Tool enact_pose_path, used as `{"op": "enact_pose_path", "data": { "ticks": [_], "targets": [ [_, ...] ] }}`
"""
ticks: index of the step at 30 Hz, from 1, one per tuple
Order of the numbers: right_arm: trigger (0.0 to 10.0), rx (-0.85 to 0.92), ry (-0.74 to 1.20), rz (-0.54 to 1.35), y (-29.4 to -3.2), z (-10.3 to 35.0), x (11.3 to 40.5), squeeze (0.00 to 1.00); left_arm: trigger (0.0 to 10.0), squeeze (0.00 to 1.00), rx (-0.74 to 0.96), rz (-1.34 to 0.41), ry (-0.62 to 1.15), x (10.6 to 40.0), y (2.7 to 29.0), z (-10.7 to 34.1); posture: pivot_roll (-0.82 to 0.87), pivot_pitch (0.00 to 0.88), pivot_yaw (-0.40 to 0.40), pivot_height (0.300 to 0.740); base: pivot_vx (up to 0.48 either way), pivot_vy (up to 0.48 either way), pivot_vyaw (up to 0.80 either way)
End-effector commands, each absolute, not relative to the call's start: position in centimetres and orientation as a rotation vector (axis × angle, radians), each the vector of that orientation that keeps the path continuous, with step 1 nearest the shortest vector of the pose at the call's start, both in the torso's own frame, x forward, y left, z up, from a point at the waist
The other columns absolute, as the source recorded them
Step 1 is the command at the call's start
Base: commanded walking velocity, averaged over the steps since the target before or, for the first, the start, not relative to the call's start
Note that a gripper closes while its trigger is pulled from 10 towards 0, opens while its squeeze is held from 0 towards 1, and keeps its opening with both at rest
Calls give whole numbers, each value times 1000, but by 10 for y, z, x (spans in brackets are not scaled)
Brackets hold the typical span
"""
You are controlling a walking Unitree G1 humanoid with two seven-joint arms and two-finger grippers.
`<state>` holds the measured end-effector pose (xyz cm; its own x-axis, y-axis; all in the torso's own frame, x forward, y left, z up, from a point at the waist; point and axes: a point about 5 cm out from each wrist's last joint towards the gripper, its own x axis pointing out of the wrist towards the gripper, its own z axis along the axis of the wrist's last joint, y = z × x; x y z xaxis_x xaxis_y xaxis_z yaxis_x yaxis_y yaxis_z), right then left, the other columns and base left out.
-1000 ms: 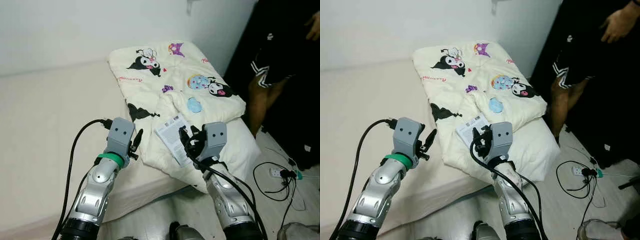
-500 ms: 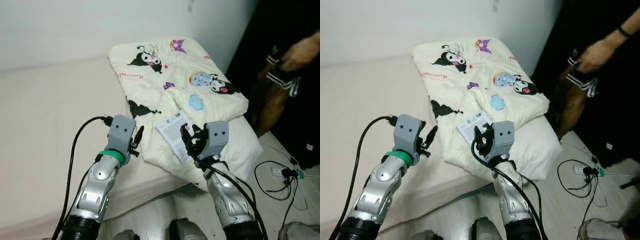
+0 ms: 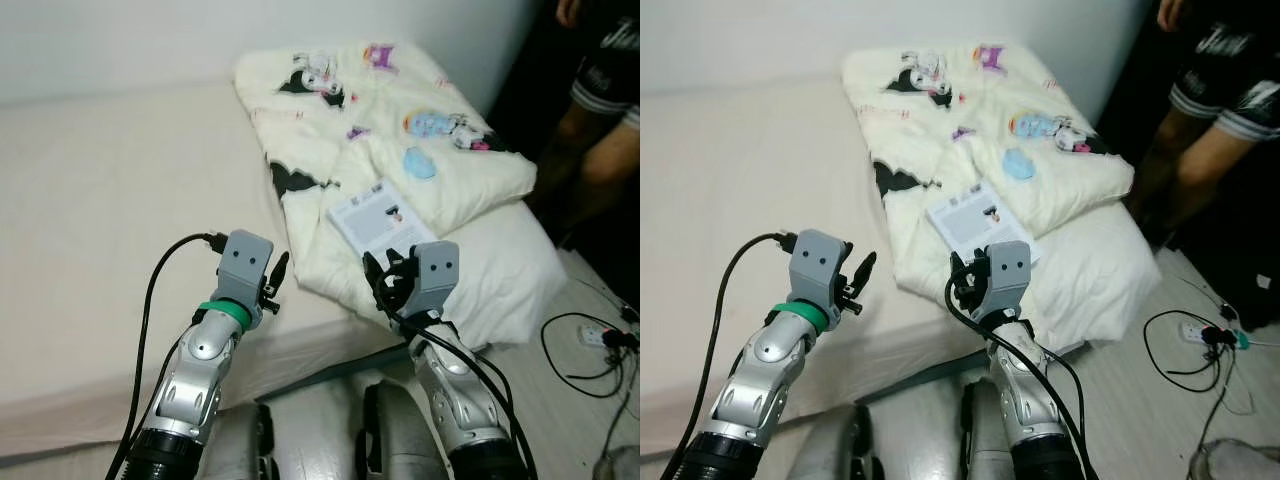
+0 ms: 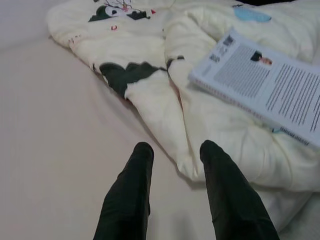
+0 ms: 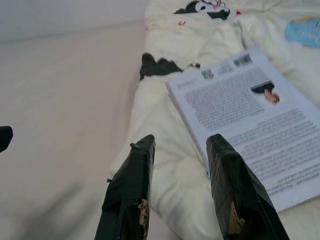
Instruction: Clean up the room
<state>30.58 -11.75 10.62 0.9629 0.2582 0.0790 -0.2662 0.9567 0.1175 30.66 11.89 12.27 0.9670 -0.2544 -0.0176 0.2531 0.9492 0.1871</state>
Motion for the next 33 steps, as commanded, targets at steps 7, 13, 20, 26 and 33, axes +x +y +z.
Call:
{"op": "enact_pose_path", "data": {
  "ticks": [7,13,20,26,33],
  "targets": [
    [10000,154,-70,221,-128,107,308,0,10000,0,196,-268,2,306,117,120,-98,106,58,555,0,0,0],
    [10000,474,-87,-81,-173,102,305,0,10000,0,214,-282,-3,308,118,123,-102,127,70,555,0,0,0],
    [10000,643,-71,-200,-193,88,297,51,10000,0,218,-282,-9,314,117,127,-102,139,81,555,0,0,0],
    [10000,669,-89,-56,-184,91,303,0,10000,0,225,-287,-9,312,118,128,-85,152,99,555,0,0,0],
    [10000,680,-118,56,-169,104,312,0,10000,0,238,-291,2,308,122,126,-77,154,107,555,0,0,0]
  ]
}}
